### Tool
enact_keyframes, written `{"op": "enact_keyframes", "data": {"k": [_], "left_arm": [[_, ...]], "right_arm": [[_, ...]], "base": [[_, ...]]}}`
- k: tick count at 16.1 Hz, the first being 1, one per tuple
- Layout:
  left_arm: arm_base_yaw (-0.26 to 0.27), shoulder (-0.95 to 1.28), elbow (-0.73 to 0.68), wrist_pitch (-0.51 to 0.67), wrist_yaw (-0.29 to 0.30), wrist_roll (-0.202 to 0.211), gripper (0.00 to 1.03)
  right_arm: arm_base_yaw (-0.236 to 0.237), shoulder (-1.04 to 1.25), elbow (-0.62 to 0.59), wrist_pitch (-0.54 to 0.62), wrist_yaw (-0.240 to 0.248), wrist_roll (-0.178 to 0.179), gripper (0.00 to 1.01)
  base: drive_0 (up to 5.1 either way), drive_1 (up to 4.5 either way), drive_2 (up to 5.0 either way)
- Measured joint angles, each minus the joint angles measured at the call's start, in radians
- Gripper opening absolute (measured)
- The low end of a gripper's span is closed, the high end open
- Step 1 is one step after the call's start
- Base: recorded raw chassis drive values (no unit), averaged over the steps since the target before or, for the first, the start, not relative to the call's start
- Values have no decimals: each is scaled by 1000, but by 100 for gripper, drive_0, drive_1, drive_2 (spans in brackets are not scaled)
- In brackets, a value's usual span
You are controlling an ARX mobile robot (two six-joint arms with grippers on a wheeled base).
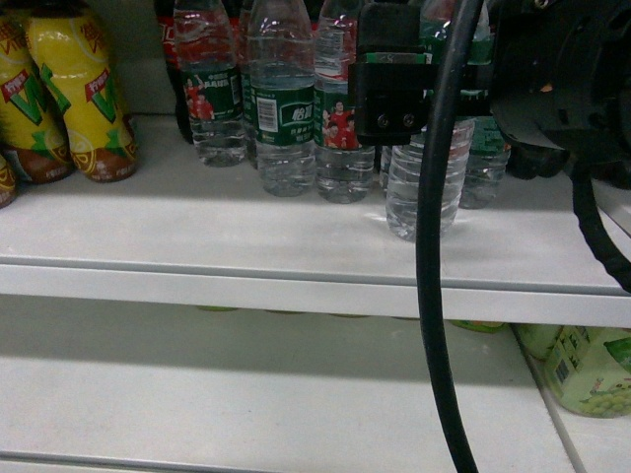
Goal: Move water from second to third shelf
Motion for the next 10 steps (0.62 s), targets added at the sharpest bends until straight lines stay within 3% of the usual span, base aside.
{"op": "enact_keyframes", "data": {"k": [5,10], "left_arm": [[0,0,0,0,0,0,98],[0,0,0,0,0,0,98]], "right_arm": [[-22,101,107,6,59,3,98],[-47,172,177,-14,82,-16,98]], "base": [[0,0,0],[0,0,0]]}}
